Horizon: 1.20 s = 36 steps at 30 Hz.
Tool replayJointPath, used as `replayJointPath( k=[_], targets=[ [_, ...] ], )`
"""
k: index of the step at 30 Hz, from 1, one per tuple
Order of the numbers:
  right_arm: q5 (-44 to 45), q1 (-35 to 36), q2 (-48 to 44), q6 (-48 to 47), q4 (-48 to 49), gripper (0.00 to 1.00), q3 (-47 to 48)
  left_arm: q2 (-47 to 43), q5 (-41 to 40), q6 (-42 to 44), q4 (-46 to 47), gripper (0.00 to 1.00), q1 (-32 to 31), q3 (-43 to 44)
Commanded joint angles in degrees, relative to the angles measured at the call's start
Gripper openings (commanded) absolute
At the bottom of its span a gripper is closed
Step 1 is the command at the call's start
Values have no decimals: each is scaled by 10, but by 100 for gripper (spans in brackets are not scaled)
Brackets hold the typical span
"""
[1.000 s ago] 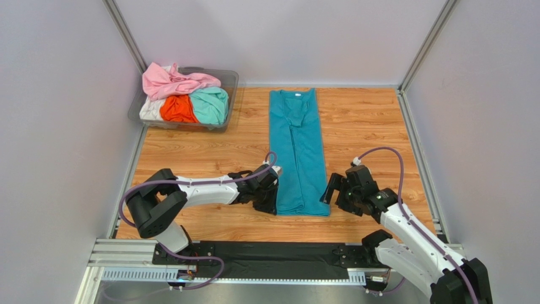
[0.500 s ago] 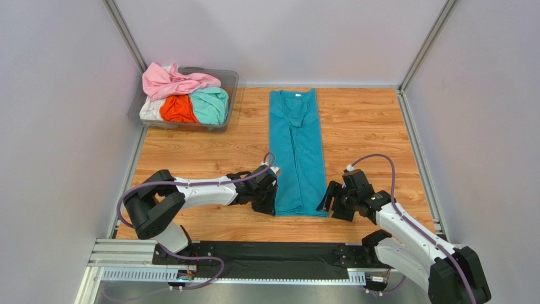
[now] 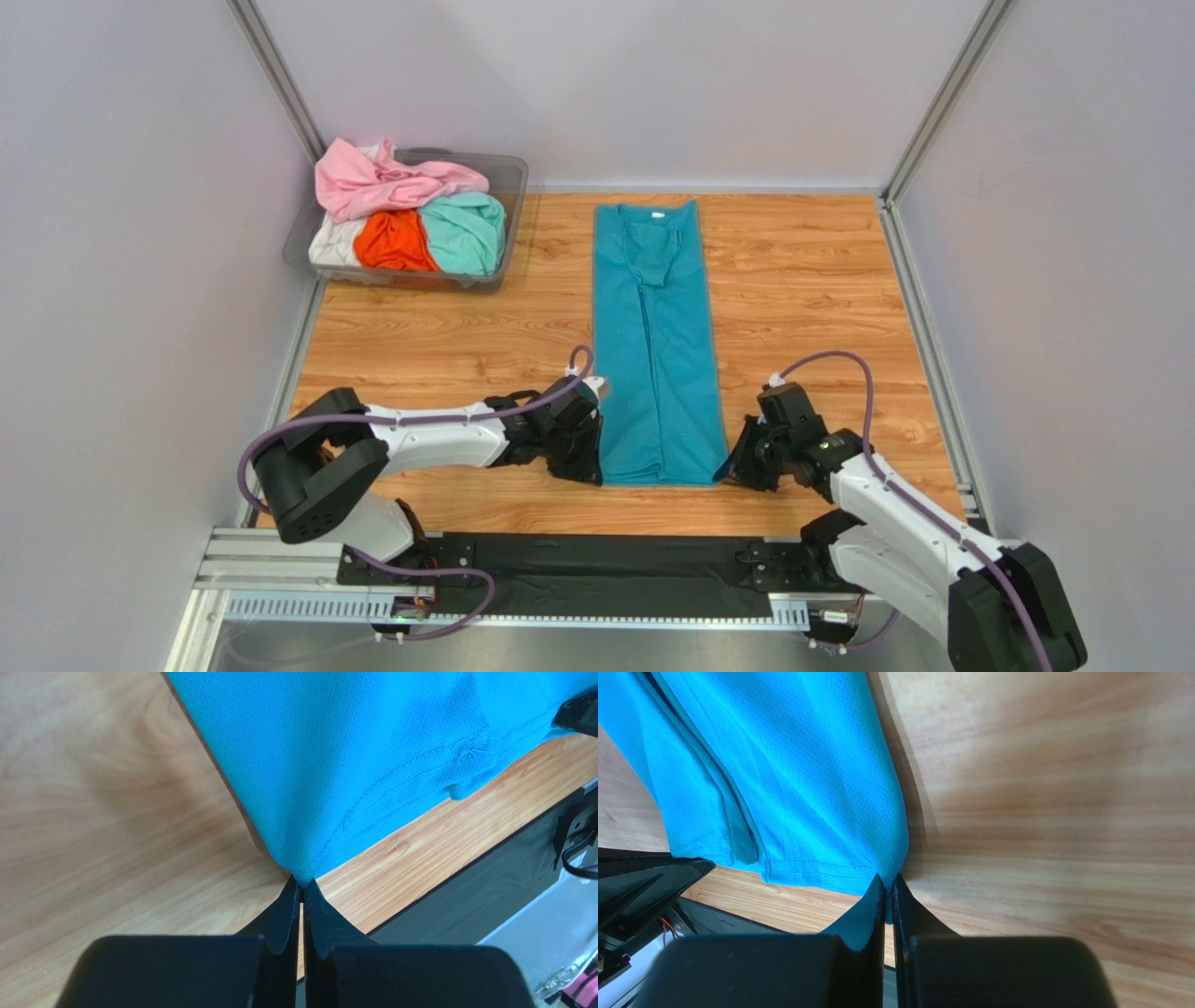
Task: Fold and stack the t-shirts
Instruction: Fold the tshirt
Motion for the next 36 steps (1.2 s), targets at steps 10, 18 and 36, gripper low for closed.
replayJointPath(
  k=[10, 18, 36],
  targets=[
    [-47, 63, -144, 62, -105, 0, -17, -131, -18, -39, -47, 0, -60, -56],
    [-3, 90, -180, 60, -127, 0, 71, -231, -74, -27, -123, 0, -61, -34],
    [160, 85, 25, -65, -85, 0, 300, -145, -116, 74, -161, 0, 41, 140]
  ],
)
